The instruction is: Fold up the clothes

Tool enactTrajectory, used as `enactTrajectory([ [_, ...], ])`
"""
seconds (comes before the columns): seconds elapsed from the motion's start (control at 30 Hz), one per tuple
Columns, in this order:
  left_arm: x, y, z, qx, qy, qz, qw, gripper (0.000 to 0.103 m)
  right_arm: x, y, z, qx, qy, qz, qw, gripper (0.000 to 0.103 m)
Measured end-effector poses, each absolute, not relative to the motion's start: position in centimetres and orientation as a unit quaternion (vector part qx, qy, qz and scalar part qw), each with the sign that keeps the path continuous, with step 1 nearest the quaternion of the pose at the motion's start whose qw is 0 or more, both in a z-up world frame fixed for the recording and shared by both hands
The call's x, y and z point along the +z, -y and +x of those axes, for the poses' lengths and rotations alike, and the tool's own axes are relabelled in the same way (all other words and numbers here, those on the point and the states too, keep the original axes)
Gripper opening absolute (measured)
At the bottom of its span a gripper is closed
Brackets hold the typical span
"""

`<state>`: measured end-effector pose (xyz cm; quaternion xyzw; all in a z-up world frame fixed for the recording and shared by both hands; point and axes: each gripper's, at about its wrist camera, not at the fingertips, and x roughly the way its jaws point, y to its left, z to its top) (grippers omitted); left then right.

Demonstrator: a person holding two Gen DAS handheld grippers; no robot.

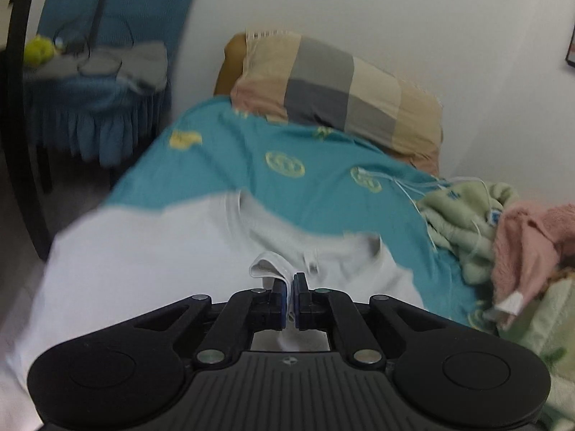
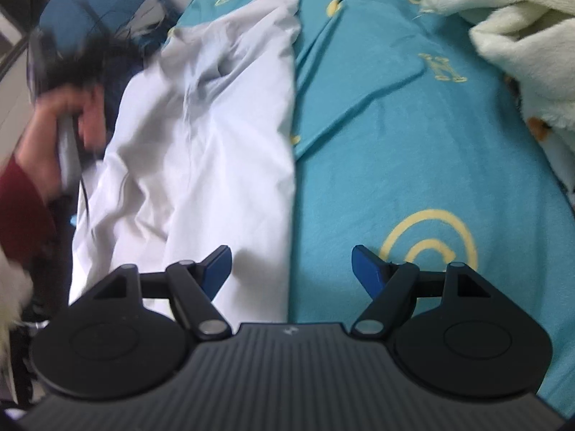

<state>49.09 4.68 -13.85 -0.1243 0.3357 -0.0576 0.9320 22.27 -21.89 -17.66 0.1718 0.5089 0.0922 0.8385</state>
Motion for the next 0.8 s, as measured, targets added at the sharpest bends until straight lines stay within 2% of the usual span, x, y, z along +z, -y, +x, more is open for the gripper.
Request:
enactTrajectory([
  [0.1, -13.3, -4.0, 52.2, -0.014, -0.342, -0.081, 0.936, 0.005, -17.8, 21.2, 22.3, 0.098, -0.510, 0.157, 0.840, 0.075],
  [0.2, -15.3, -4.1, 54.0, 0.016, -0.365, -0.071, 0.928, 0.006, -17.9, 21.0, 22.5, 0.099, -0.508, 0.150, 0.843, 0.075],
  [0.23, -16.1, -4.4, 54.1, 0.018, -0.371, -0.080, 0.925, 0.011, -17.9, 21.1, 22.6, 0.099, -0.506, 0.151, 0.843, 0.075],
  [0.27, -16.7, -4.9, 53.9, 0.017, -0.374, -0.092, 0.923, 0.022, -18.0, 21.2, 22.7, 0.099, -0.505, 0.152, 0.844, 0.075],
  [0.3, -17.2, -5.3, 53.6, 0.018, -0.374, -0.101, 0.922, 0.027, -18.1, 21.2, 22.8, 0.099, -0.503, 0.153, 0.845, 0.075],
  [0.33, -17.5, -5.7, 53.0, 0.021, -0.373, -0.105, 0.921, 0.037, -18.1, 21.2, 22.8, 0.099, -0.502, 0.153, 0.845, 0.075],
  [0.47, -17.4, -7.6, 49.5, 0.018, -0.364, -0.146, 0.920, 0.053, -18.2, 21.2, 22.9, 0.100, -0.499, 0.158, 0.846, 0.075],
  [0.53, -16.9, -8.0, 47.1, 0.004, -0.357, -0.168, 0.919, 0.054, -18.0, 21.3, 22.8, 0.099, -0.498, 0.166, 0.845, 0.075],
  [0.8, -17.6, -0.5, 40.5, -0.081, -0.356, -0.092, 0.926, 0.059, -17.3, 21.6, 22.3, 0.091, -0.488, 0.168, 0.851, 0.075],
])
